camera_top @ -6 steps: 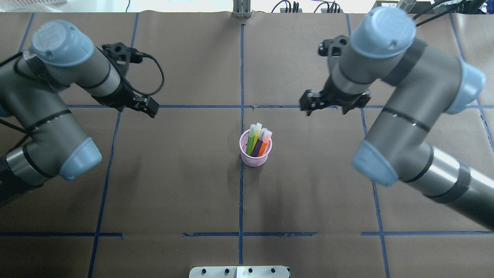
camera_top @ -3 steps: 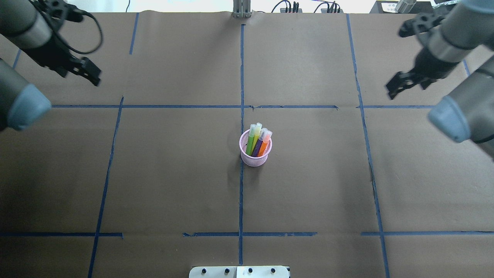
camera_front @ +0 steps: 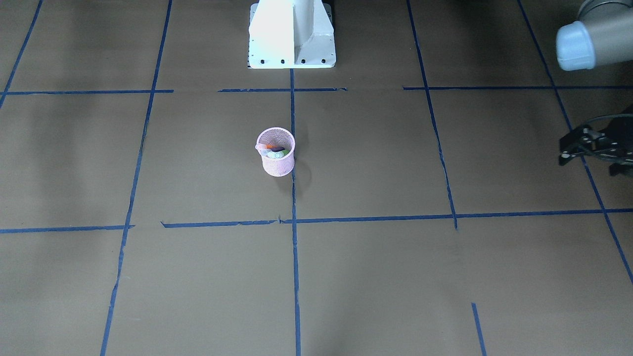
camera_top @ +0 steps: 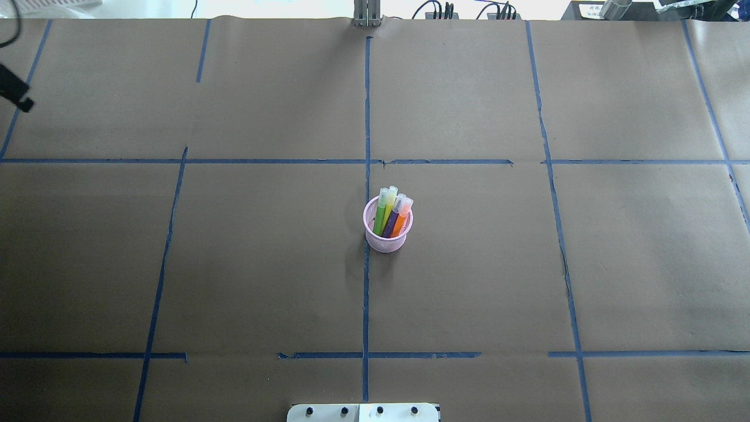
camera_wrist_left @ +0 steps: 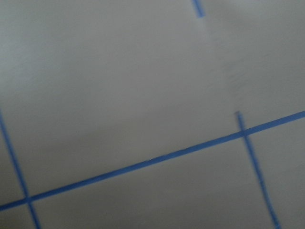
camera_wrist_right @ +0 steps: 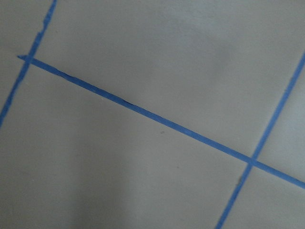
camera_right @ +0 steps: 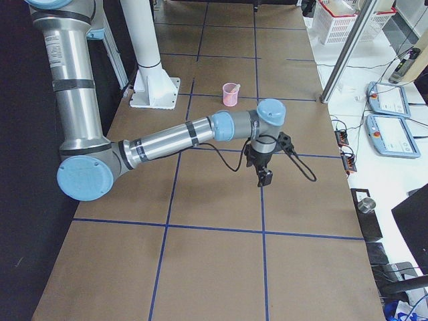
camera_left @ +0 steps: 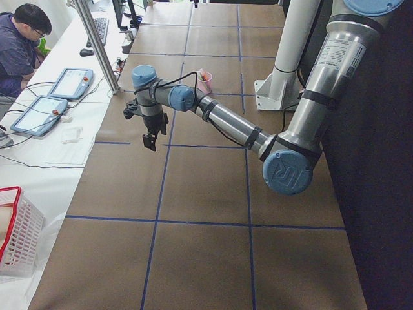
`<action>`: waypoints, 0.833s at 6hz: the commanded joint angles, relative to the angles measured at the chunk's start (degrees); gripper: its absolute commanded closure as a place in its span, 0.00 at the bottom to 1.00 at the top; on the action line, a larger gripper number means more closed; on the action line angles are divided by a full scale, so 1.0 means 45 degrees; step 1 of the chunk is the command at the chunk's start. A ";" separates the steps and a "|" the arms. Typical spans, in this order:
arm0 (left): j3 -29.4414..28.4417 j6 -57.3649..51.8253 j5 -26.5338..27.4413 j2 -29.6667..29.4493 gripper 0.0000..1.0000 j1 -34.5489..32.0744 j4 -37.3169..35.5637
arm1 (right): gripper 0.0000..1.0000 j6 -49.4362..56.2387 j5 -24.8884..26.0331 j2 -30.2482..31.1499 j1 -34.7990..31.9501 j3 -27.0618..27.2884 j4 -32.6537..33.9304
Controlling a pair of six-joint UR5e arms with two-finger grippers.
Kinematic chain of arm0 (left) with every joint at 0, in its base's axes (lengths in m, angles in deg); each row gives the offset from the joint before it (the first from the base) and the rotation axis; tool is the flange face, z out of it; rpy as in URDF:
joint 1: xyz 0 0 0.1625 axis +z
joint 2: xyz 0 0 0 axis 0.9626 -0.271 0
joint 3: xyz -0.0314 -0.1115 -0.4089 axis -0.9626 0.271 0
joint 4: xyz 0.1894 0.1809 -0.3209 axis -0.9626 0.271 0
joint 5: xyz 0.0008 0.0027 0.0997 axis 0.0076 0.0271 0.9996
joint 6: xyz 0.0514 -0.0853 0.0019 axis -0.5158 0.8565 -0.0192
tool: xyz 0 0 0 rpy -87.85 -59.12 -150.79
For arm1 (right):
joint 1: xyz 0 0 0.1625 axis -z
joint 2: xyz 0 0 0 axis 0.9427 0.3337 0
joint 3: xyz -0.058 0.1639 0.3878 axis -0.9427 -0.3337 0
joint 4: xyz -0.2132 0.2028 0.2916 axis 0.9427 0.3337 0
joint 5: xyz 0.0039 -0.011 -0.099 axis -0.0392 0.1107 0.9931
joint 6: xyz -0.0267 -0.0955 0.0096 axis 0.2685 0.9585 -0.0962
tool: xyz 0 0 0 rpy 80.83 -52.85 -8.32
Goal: Collect pens into pen holder
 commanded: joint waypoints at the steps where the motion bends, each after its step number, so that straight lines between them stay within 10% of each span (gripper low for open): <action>1: -0.0132 -0.1541 -0.0722 0.1792 0.00 -0.1659 0.0047 | 0.00 0.0929 -0.0292 0.2328 -0.1692 -0.0038 -0.0088; 5: -0.0151 -0.2166 -0.0804 0.4430 0.00 -0.2428 0.1602 | 0.00 0.0598 -0.0311 0.2788 -0.1912 0.0001 -0.0089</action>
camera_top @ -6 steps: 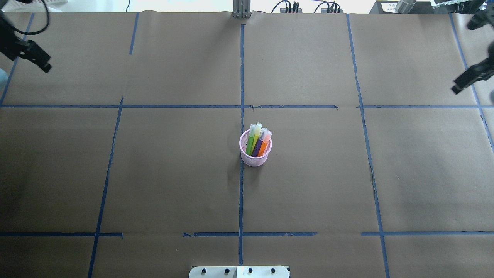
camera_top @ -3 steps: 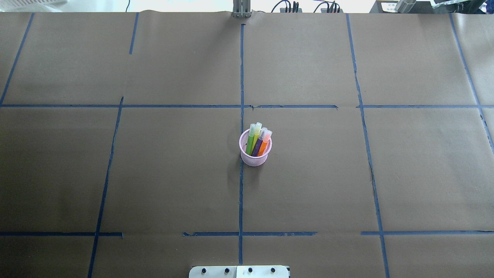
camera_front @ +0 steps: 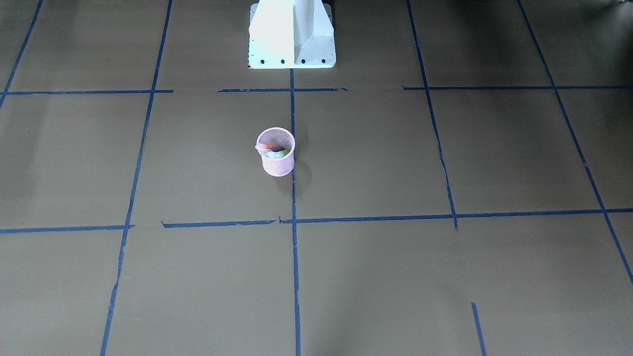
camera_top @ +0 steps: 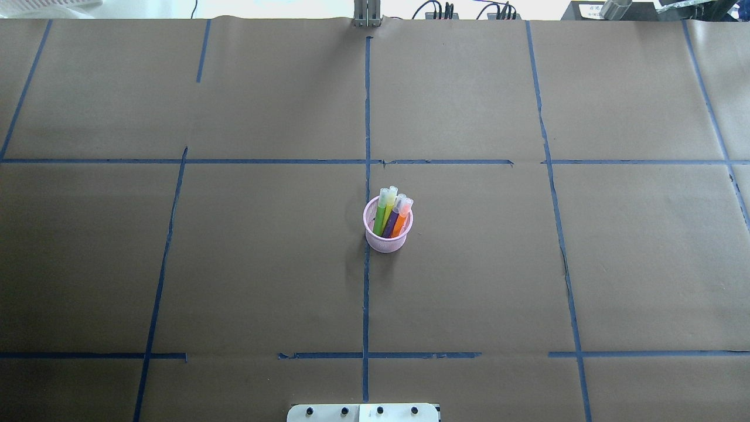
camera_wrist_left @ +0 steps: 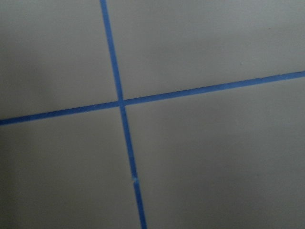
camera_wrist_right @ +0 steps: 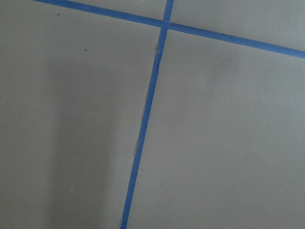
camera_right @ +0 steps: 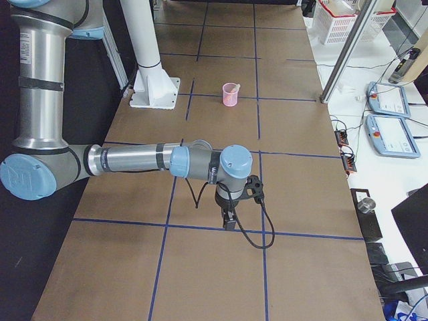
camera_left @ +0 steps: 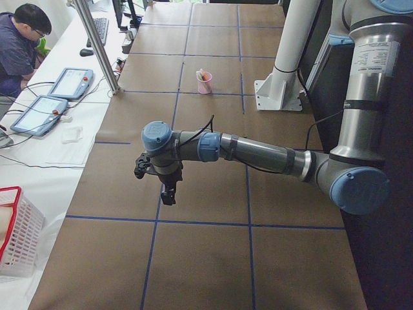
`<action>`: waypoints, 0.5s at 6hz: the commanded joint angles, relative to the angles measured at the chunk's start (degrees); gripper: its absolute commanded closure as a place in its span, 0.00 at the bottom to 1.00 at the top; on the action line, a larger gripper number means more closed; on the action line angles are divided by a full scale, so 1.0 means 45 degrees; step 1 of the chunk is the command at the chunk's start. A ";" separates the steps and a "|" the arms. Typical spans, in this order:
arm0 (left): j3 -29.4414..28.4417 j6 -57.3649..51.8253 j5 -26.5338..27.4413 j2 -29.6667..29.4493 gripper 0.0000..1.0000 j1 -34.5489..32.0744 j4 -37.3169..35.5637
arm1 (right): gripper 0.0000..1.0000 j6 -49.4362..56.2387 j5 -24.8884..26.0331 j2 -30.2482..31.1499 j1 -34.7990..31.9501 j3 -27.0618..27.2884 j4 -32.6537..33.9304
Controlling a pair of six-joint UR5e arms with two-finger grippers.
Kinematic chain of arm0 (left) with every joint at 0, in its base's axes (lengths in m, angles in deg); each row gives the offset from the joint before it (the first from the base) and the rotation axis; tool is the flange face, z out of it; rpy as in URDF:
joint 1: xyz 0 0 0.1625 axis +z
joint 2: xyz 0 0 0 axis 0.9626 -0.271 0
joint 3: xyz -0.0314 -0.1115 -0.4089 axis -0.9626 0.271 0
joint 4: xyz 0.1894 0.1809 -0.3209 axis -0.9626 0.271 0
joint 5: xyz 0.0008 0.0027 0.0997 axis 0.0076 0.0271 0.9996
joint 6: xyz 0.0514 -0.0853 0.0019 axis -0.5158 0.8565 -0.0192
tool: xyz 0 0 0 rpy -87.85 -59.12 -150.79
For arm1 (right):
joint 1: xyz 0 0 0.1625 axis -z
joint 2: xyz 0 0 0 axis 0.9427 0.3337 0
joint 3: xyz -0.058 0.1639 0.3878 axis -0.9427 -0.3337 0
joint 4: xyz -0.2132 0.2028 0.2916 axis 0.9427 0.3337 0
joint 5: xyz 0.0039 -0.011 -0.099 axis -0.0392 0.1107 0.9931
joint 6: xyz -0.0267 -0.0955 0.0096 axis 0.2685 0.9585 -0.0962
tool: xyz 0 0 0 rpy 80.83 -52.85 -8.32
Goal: Collect pens into pen holder
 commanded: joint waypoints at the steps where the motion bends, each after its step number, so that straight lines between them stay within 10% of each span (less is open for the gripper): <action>1: -0.0111 -0.0206 -0.0008 0.0699 0.00 -0.0033 0.0610 | 0.00 -0.0048 0.0014 0.0092 -0.0010 -0.0041 -0.0014; 3: 0.0825 -0.0166 0.0188 0.0854 0.00 -0.0053 0.0629 | 0.00 -0.0028 -0.0005 0.0190 -0.0010 -0.0002 -0.0014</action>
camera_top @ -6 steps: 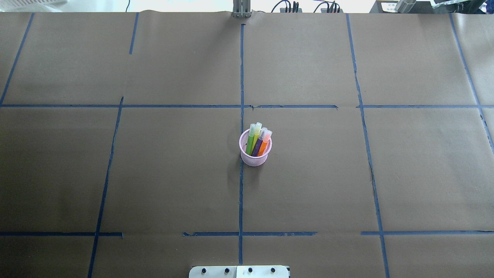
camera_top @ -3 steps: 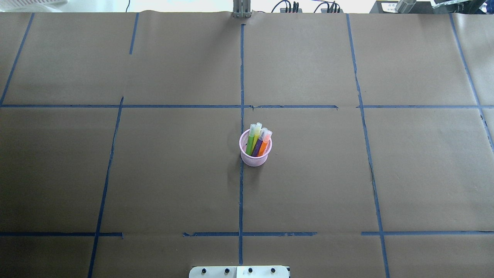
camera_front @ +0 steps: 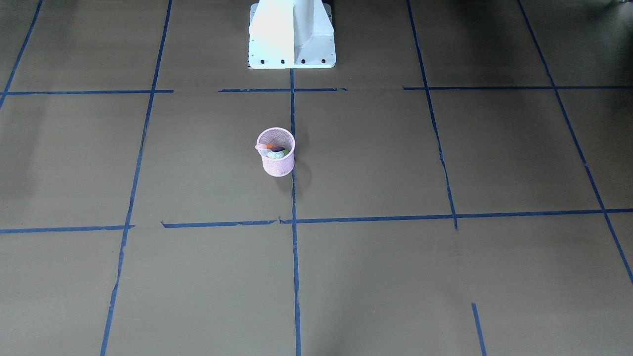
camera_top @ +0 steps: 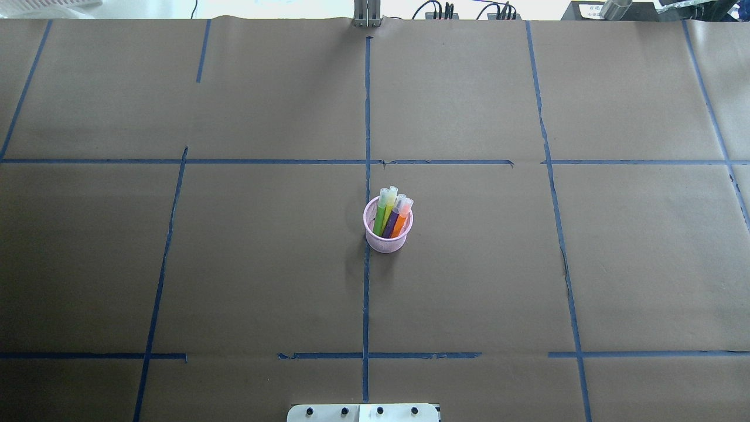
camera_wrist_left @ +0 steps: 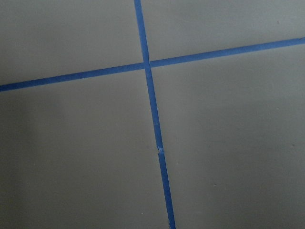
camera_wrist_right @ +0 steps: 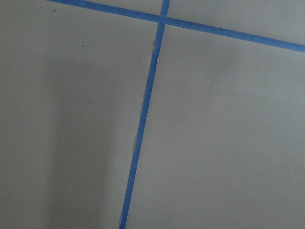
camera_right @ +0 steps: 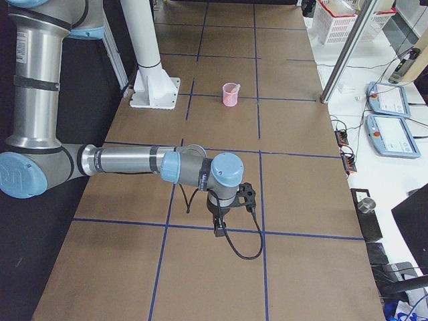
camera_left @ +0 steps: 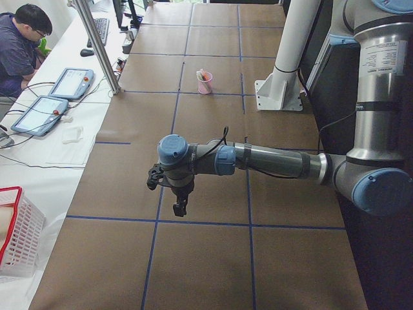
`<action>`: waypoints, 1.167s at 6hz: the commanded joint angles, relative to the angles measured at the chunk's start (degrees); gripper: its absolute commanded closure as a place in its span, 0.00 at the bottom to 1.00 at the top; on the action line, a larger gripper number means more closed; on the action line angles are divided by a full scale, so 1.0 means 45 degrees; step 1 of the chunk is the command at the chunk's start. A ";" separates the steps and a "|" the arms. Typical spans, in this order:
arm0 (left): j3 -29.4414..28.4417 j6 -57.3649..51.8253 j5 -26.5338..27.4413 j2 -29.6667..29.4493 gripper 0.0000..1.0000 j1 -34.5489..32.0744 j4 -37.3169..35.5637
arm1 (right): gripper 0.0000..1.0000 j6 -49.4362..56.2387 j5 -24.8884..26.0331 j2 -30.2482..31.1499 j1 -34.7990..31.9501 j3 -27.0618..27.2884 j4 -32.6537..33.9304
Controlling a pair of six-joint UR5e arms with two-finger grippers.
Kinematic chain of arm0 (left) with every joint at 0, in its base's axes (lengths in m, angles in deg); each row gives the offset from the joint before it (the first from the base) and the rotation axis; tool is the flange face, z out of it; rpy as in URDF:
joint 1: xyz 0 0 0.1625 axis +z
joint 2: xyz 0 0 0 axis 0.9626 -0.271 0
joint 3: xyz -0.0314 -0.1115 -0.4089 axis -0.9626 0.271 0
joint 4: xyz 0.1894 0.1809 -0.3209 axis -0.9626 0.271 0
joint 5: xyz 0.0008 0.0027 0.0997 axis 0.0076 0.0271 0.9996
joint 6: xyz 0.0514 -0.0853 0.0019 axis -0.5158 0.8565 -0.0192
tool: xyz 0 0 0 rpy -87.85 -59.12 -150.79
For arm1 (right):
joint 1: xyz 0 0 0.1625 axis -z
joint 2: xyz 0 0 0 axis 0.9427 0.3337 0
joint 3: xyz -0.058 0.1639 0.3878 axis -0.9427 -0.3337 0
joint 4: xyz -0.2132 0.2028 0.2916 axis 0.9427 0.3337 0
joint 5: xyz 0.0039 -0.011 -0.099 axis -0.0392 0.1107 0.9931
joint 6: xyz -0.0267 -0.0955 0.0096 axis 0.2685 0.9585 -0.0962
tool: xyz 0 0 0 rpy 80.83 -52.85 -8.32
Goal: Collect pens into pen holder
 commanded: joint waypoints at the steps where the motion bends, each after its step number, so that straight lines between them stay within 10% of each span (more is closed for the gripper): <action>1: 0.0125 -0.0069 0.0016 0.0100 0.00 0.0022 0.0026 | 0.00 0.0004 -0.0004 0.0103 -0.0001 0.0036 0.0000; 7: 0.0007 -0.0070 0.0016 0.0120 0.00 0.0042 0.0046 | 0.00 0.0024 -0.0004 0.0259 -0.0001 0.0075 0.0000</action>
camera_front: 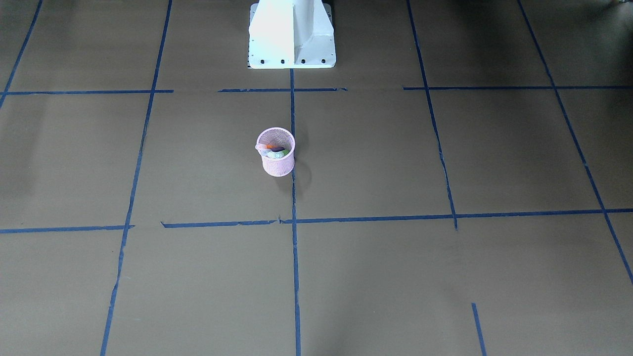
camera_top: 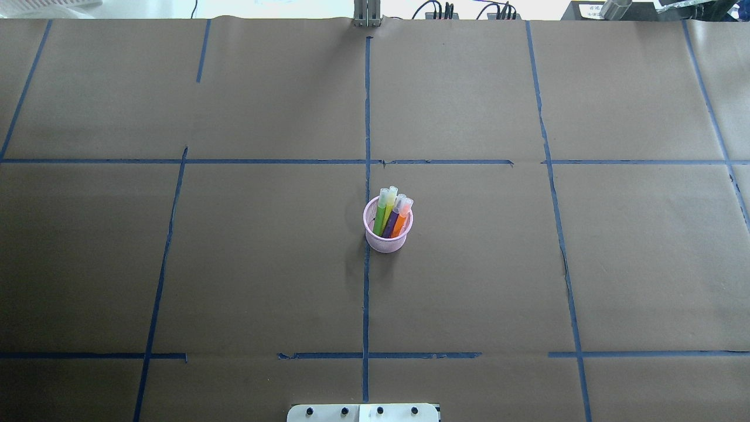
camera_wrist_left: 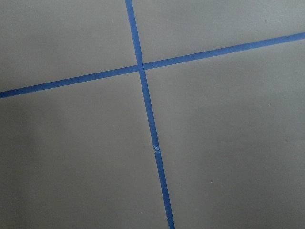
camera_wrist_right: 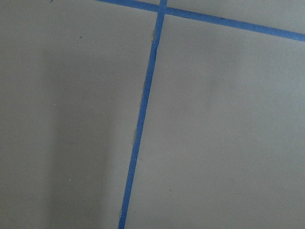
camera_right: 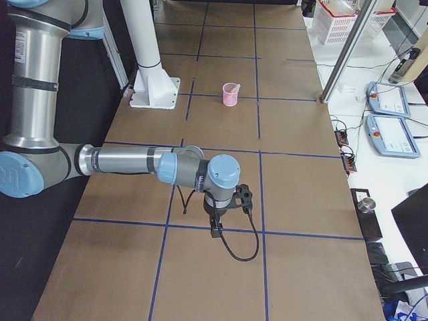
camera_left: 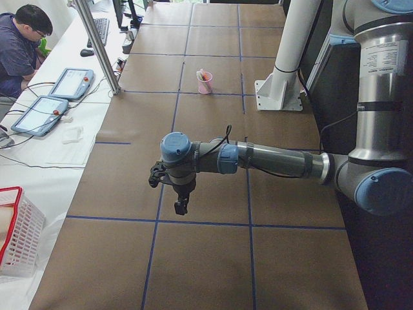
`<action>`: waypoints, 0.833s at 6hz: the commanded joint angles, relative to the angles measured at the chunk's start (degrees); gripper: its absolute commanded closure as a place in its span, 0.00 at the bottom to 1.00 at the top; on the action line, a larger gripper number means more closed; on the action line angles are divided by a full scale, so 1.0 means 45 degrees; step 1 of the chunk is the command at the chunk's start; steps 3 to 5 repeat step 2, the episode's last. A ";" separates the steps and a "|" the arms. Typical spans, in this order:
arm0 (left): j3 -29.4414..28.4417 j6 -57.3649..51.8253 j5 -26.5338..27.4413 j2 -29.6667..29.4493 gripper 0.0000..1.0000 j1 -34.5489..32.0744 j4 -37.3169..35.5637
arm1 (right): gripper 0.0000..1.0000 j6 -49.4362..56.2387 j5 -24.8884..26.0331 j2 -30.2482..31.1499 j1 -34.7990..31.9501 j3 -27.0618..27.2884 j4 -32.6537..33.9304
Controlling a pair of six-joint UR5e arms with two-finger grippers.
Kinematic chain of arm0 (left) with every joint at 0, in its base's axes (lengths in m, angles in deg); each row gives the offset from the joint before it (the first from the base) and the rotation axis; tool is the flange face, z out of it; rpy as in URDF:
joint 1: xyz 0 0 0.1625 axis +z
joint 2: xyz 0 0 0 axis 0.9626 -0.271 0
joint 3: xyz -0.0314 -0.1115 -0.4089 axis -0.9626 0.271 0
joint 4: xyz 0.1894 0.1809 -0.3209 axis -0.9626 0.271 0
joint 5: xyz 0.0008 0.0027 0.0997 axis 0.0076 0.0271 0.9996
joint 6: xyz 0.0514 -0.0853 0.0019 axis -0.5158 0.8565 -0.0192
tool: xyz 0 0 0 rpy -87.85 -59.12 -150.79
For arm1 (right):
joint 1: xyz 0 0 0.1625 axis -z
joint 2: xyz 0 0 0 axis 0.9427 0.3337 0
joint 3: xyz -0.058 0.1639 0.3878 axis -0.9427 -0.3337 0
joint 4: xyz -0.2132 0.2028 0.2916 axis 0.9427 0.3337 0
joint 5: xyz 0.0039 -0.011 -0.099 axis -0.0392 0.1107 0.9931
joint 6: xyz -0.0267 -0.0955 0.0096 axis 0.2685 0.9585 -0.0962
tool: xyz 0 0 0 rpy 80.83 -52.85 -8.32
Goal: Collect pens into pen holder
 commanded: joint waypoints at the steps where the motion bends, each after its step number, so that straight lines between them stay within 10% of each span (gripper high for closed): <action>1: -0.0016 0.0000 0.0000 0.0001 0.00 0.0001 -0.0005 | 0.00 0.0024 0.0000 0.0056 0.0007 -0.0049 0.0000; 5: -0.0016 0.0000 -0.0019 0.0020 0.00 0.0001 -0.0005 | 0.00 0.0024 0.0000 0.0056 0.0007 -0.0050 0.0000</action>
